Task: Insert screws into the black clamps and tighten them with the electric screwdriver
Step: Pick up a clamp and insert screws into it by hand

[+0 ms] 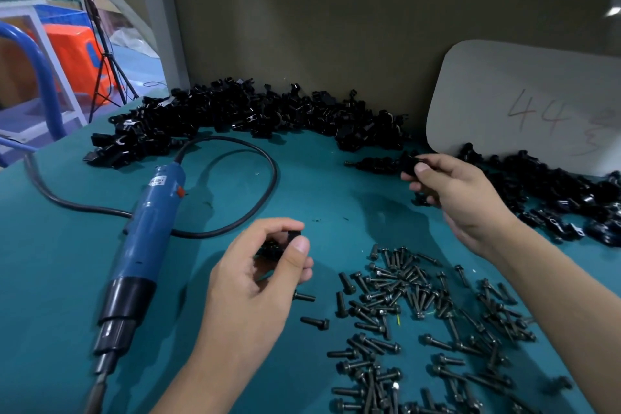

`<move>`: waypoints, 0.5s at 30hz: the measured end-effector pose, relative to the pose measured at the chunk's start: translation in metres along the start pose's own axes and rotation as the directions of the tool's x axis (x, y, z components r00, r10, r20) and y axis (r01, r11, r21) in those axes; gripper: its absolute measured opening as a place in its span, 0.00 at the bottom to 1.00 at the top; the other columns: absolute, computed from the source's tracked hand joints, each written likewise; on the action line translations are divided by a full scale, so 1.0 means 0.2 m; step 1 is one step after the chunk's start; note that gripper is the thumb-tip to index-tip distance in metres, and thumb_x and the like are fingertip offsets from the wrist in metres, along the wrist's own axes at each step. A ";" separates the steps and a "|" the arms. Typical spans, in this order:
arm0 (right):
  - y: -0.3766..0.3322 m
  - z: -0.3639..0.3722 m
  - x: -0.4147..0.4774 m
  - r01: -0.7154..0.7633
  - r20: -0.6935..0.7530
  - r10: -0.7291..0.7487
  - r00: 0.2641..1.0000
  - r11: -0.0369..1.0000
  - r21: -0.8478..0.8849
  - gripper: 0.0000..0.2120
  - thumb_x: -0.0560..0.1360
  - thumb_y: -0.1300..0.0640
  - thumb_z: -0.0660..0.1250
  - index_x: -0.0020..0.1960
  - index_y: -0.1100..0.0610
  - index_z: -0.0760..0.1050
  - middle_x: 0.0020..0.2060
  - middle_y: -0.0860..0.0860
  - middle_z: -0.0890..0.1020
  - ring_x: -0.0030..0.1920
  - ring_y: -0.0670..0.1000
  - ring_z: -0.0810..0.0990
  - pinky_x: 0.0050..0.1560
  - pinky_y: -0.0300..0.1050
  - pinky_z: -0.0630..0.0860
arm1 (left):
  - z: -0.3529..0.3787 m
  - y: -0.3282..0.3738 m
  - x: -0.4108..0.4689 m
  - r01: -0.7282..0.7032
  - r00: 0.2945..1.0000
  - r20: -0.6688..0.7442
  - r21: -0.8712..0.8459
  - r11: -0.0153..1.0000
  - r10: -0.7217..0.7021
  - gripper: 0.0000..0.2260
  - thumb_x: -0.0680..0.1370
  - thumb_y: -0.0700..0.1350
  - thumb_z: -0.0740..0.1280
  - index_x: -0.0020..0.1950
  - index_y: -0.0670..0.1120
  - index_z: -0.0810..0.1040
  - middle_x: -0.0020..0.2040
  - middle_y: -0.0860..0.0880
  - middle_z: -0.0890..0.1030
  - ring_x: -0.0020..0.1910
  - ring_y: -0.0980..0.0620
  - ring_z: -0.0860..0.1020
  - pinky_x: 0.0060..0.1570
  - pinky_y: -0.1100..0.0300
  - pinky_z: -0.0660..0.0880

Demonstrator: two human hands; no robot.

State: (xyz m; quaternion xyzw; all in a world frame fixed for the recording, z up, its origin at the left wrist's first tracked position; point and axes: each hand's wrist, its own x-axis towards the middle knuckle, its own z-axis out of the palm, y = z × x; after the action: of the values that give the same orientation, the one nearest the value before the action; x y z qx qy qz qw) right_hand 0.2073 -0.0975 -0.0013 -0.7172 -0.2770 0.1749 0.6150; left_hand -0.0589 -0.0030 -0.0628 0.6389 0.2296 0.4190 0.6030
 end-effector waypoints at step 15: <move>-0.20 0.18 -0.85 -0.163 0.201 0.042 0.979 0.758 0.632 0.12 0.72 0.63 0.71 0.54 0.62 0.77 0.52 0.56 0.85 0.56 0.51 0.86 0.50 0.37 0.80 | 0.01 0.11 -0.04 0.068 0.993 0.097 -0.041 0.997 -0.064 0.18 0.73 0.58 0.75 0.61 0.66 0.77 0.51 0.57 0.86 0.31 0.44 0.85 0.27 0.62 0.75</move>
State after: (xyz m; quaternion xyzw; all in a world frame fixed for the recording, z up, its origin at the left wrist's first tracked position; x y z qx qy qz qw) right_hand 0.0458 -0.1702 0.0166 -0.4579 -0.2128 0.3551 0.7867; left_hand -0.0658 -0.0138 -0.0439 0.6369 0.2119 0.3727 0.6408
